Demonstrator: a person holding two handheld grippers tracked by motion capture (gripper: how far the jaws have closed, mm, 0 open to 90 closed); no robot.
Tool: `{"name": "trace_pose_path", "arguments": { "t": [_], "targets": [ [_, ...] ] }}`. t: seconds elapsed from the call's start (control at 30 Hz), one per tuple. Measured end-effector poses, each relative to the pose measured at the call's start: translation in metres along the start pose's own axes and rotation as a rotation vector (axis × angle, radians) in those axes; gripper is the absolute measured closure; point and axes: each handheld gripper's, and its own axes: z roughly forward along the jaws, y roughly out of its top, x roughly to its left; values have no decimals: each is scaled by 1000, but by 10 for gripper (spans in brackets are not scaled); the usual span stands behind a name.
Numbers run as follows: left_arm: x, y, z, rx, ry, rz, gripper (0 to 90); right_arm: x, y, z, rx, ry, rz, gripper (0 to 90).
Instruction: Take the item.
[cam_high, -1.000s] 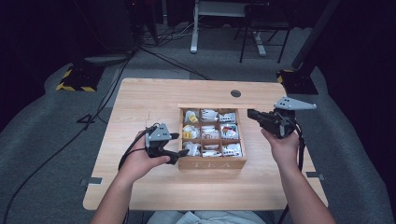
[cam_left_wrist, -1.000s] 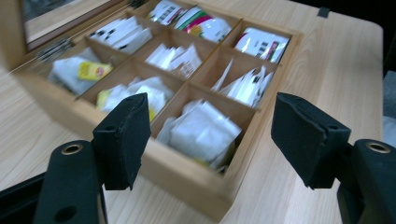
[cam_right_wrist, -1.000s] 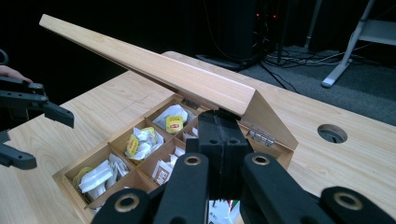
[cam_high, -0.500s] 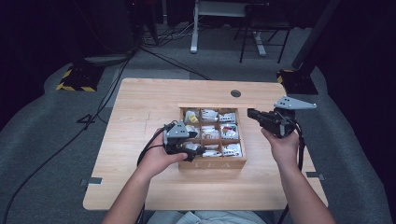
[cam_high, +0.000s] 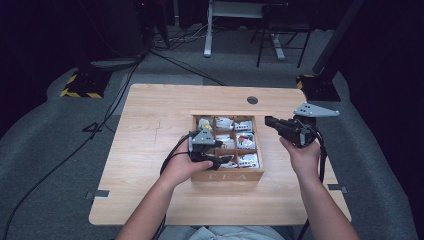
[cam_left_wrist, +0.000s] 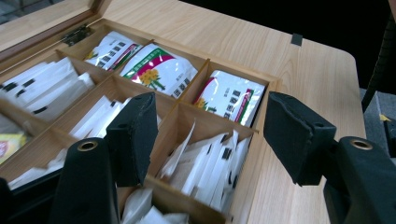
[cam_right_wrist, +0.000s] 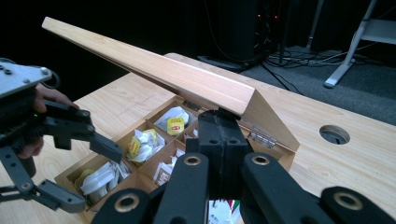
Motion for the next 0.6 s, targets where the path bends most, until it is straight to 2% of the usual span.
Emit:
{"name": "trace_pose_path", "arguments": {
  "t": [0.17,0.23,0.27,0.33,0.43,0.47,0.5,0.53,0.6],
  "targets": [
    [1,3,9,10,-4,-1,386,0,0,0,0,2,0,899],
    [3,4,13,23,-9,-5,433,0,0,0,0,2,0,899],
    [5,3,16,27,-27,-21,455,-1,0,0,0,3,-1,899],
    [6,3,18,33,-30,-28,468,-1,0,0,1,3,0,899],
    [9,1,22,67,-23,-30,521,-1,0,0,3,4,-3,899],
    [10,1,24,88,-24,-42,535,-1,0,0,3,5,-2,899],
    [10,1,24,88,-24,-42,553,-1,0,0,3,5,-2,899],
    [11,1,27,114,-24,-44,580,-1,0,0,2,5,1,899],
    [11,0,28,124,-20,-49,596,-1,0,0,1,6,2,899]
  ]
}}
